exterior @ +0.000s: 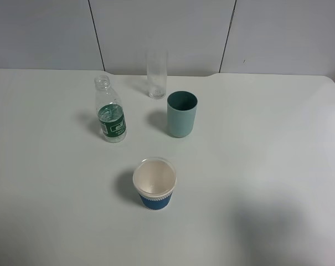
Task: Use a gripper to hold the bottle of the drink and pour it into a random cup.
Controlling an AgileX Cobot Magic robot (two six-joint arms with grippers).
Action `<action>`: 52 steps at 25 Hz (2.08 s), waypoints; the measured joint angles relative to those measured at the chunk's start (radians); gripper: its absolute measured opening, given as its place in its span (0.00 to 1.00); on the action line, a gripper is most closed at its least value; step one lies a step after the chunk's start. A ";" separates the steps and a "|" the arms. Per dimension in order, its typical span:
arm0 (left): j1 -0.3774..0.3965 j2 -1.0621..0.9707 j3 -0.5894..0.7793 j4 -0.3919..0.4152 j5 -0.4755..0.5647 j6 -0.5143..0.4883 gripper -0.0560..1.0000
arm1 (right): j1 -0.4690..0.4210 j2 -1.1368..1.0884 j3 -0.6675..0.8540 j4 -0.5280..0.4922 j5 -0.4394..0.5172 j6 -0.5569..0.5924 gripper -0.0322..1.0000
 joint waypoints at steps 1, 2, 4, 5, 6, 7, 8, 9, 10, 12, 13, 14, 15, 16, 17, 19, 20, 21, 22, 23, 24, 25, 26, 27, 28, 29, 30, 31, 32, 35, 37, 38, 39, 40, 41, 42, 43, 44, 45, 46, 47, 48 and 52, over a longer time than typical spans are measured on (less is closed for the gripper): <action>0.000 0.000 0.000 0.000 0.000 -0.001 0.92 | 0.000 0.000 0.000 0.000 0.000 0.000 0.75; 0.000 0.000 0.000 0.000 0.000 -0.001 0.92 | 0.000 0.000 0.000 0.000 0.000 0.000 0.75; 0.000 0.000 0.000 0.000 0.000 -0.002 0.92 | 0.000 0.000 0.000 0.000 0.000 0.000 0.75; 0.000 0.000 0.000 0.000 0.000 -0.002 0.92 | 0.000 0.000 0.000 0.000 0.000 0.000 0.75; 0.000 0.000 0.000 0.000 0.000 -0.003 0.92 | 0.000 0.000 0.000 0.000 0.000 0.000 0.75; 0.000 0.000 0.000 0.000 0.000 -0.003 0.92 | 0.000 0.000 0.000 0.000 0.000 0.000 0.75; 0.000 0.000 0.000 0.000 0.000 -0.003 0.92 | 0.000 0.000 0.000 0.000 0.000 0.000 0.75; 0.000 0.000 0.000 0.000 0.000 -0.003 0.92 | 0.000 0.000 0.000 0.000 0.000 0.000 0.75; 0.000 0.000 0.000 0.000 0.000 -0.003 0.92 | 0.000 0.000 0.000 0.000 0.000 0.000 0.75; 0.000 0.000 0.000 0.000 0.000 -0.003 0.92 | 0.000 0.000 0.000 0.000 0.000 0.000 0.75; 0.000 0.000 0.000 0.000 0.000 -0.003 0.92 | 0.000 0.000 0.000 0.000 0.000 0.000 0.75; 0.000 0.000 0.000 0.000 0.000 -0.003 0.92 | 0.000 0.000 0.000 0.000 0.000 0.000 0.75; 0.000 0.000 0.000 0.000 0.000 -0.003 0.92 | 0.000 0.000 0.000 0.000 0.000 0.000 0.75; 0.000 0.000 0.000 0.000 0.000 -0.003 0.92 | 0.000 0.000 0.000 0.000 0.000 0.000 0.75; 0.000 0.000 0.000 0.000 0.000 -0.003 0.92 | 0.000 0.000 0.000 0.000 0.000 0.000 0.75; 0.000 0.000 0.000 0.000 0.000 -0.003 0.92 | 0.000 0.000 0.000 0.000 0.000 0.000 0.75; 0.000 0.000 0.000 0.000 0.000 -0.003 0.92 | 0.000 0.000 0.000 0.000 0.000 0.000 0.75; 0.000 0.000 0.000 0.000 0.000 -0.003 0.92 | 0.000 0.000 0.000 0.000 0.000 0.000 0.75; 0.000 0.000 0.000 0.000 0.000 -0.003 0.92 | 0.000 0.000 0.000 0.000 0.000 0.000 0.75; 0.000 0.000 0.000 0.000 0.000 -0.003 0.92 | 0.000 0.000 0.000 0.000 0.000 0.000 0.75; 0.000 0.000 0.000 0.000 0.000 -0.003 0.92 | 0.000 0.000 0.000 0.000 0.000 0.000 0.75; 0.000 0.000 0.000 0.000 0.000 -0.003 0.92 | 0.000 0.000 0.000 0.000 0.000 0.000 0.75; 0.000 0.000 0.000 0.000 0.000 -0.003 0.92 | 0.000 0.000 0.000 0.000 0.000 0.000 0.75; 0.000 0.000 0.000 0.000 0.000 -0.003 0.92 | 0.000 0.000 0.000 0.000 0.000 0.000 0.75; 0.000 0.000 0.000 0.000 0.000 -0.003 0.92 | 0.000 0.000 0.000 0.000 0.000 0.000 0.75; 0.000 0.000 0.000 0.000 0.000 -0.003 0.92 | 0.000 0.000 0.000 0.000 0.000 0.000 0.75; 0.000 0.000 0.000 0.000 0.000 -0.003 0.92 | 0.000 0.000 0.000 0.000 0.000 0.000 0.75; 0.000 0.000 0.000 0.000 0.000 -0.003 0.92 | 0.000 0.000 0.000 0.000 0.000 0.000 0.75; 0.000 0.000 0.000 0.000 0.000 -0.003 0.92 | 0.000 0.000 0.000 0.000 0.000 0.000 0.75; 0.000 0.000 0.000 0.000 0.000 -0.003 0.92 | 0.000 0.000 0.000 0.000 0.000 0.000 0.75; 0.000 0.000 0.000 0.000 0.000 -0.003 0.92 | 0.000 0.000 0.000 0.000 0.000 0.000 0.75; 0.000 0.000 0.000 0.000 0.000 -0.003 0.92 | 0.000 0.000 0.000 0.000 0.000 0.000 0.75; 0.000 0.000 0.000 0.000 0.000 -0.003 0.92 | 0.000 0.000 0.000 0.000 0.000 0.000 0.75; 0.000 0.000 0.000 0.000 0.000 -0.003 0.92 | 0.000 0.000 0.000 0.000 0.000 0.000 0.75; 0.000 0.000 0.000 0.000 0.000 -0.003 0.92 | 0.000 0.000 0.000 0.000 0.000 0.000 0.75; 0.000 0.000 0.000 0.000 0.000 -0.003 0.92 | 0.000 0.000 0.000 0.000 0.000 0.000 0.75; 0.000 0.000 0.000 0.000 0.000 -0.003 0.92 | 0.000 0.000 0.000 0.000 0.000 0.000 0.75; 0.000 0.000 0.000 0.000 0.000 -0.003 0.92 | 0.000 0.000 0.000 0.000 0.000 0.000 0.75; 0.000 0.000 0.000 0.000 0.000 -0.003 0.92 | 0.000 0.000 0.000 0.000 0.000 0.000 0.75; 0.000 0.000 0.000 0.000 0.000 -0.003 0.92 | 0.000 0.000 0.000 0.000 0.000 0.000 0.75; 0.000 0.000 0.000 0.000 0.000 -0.003 0.92 | 0.000 0.000 0.000 0.000 0.000 0.000 0.75; 0.000 0.000 0.000 0.000 0.000 -0.003 0.92 | 0.000 0.000 0.000 0.000 0.000 0.000 0.75; 0.000 0.000 0.000 0.000 0.000 -0.003 0.92 | 0.000 0.000 0.000 0.000 0.000 0.000 0.75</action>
